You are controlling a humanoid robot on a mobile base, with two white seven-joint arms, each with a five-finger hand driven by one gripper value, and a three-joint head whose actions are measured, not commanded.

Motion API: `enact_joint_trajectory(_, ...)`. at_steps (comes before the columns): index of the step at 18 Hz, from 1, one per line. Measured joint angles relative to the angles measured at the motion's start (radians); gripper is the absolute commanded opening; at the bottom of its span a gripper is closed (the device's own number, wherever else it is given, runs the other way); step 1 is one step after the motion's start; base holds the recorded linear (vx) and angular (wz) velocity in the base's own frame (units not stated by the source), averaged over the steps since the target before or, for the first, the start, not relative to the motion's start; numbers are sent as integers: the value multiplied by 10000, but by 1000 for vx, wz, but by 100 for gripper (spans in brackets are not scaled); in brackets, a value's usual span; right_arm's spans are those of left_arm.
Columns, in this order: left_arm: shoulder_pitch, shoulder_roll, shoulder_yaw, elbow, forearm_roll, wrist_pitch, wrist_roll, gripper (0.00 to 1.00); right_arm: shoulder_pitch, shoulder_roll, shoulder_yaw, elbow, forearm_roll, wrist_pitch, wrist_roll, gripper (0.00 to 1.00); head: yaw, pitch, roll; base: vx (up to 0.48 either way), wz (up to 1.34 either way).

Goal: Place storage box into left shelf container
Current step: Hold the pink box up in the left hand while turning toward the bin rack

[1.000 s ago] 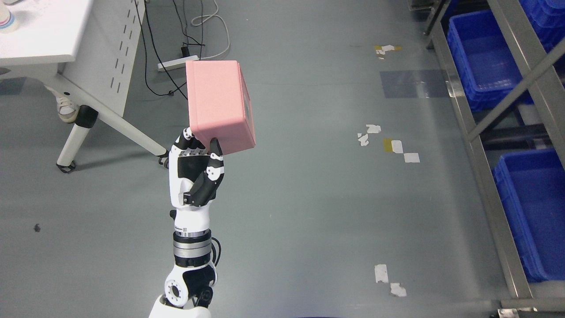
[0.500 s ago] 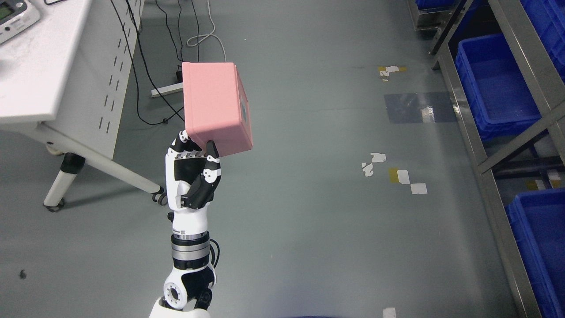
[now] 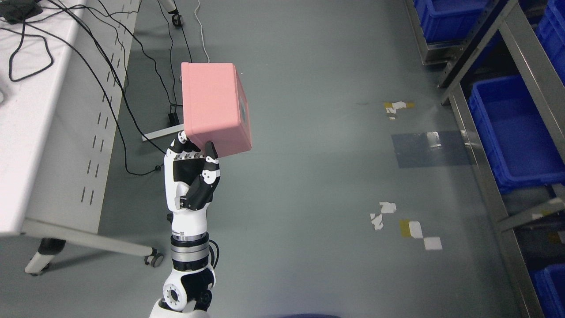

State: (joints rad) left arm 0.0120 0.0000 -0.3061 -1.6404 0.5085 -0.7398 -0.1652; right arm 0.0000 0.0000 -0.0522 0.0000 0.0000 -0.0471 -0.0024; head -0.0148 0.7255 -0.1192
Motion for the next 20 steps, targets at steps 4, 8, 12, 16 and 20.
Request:
enact_joint_trajectory(4,119,0,-15,-4,-4,-28,-3,5,0,0,0,0,0,11,0,100,0,0,0,604,143)
enact_joint_trajectory(8,190,0,-54,-5,-4,-42,-12,5,-1,0,0,0,0,9,0,100,0,0,0,578,134)
enact_joint_trajectory(12,265,0,-168,1,0,-58,-13,6,-2,0,0,0,0,-12,0,100,0,0,0,582,12)
enact_joint_trajectory(16,334,0,-292,23,1,-85,-198,6,-5,0,0,-1,0,-33,7,100,0,0,0,607,-348)
enact_joint_trajectory(20,451,1,-480,75,2,-116,-298,6,-3,0,0,0,0,-33,60,100,0,0,0,444,-883)
